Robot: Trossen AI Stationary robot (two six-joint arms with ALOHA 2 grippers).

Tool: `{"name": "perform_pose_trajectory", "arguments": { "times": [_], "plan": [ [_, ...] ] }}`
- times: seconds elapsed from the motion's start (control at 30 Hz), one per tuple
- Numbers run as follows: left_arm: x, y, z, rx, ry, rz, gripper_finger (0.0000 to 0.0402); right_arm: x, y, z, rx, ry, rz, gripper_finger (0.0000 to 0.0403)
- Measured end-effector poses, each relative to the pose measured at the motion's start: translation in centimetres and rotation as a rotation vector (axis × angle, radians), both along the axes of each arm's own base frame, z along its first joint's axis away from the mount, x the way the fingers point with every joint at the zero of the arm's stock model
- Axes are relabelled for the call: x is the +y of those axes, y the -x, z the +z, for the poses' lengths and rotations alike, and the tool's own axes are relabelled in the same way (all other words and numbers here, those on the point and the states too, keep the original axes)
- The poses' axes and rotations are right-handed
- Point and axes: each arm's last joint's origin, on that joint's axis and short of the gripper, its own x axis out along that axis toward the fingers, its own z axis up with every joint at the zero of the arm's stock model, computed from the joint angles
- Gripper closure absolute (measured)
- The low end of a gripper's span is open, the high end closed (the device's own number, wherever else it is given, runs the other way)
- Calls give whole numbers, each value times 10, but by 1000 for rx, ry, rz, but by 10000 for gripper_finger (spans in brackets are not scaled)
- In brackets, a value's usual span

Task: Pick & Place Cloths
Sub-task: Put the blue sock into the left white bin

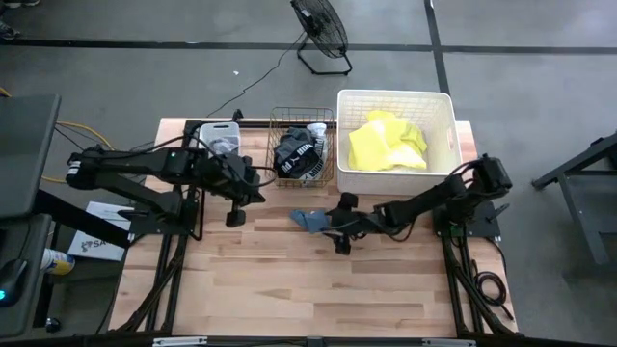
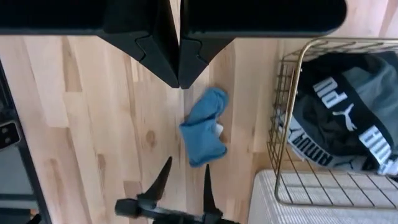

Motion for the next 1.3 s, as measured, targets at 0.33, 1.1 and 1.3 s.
{"name": "perform_pose_trajectory", "arguments": {
  "times": [0.33,1.1,1.3],
  "plan": [
    [0,-14,-6,4,-3,2,401,-11,-14,-20,-11,95,110,113],
    [0,-17,-8,13,5,7,401,-18,-16,-33,-4,-105,17,296],
    [0,-17,-8,13,6,8,401,-14,-16,-29,-15,-242,59,389]
  ]
}}
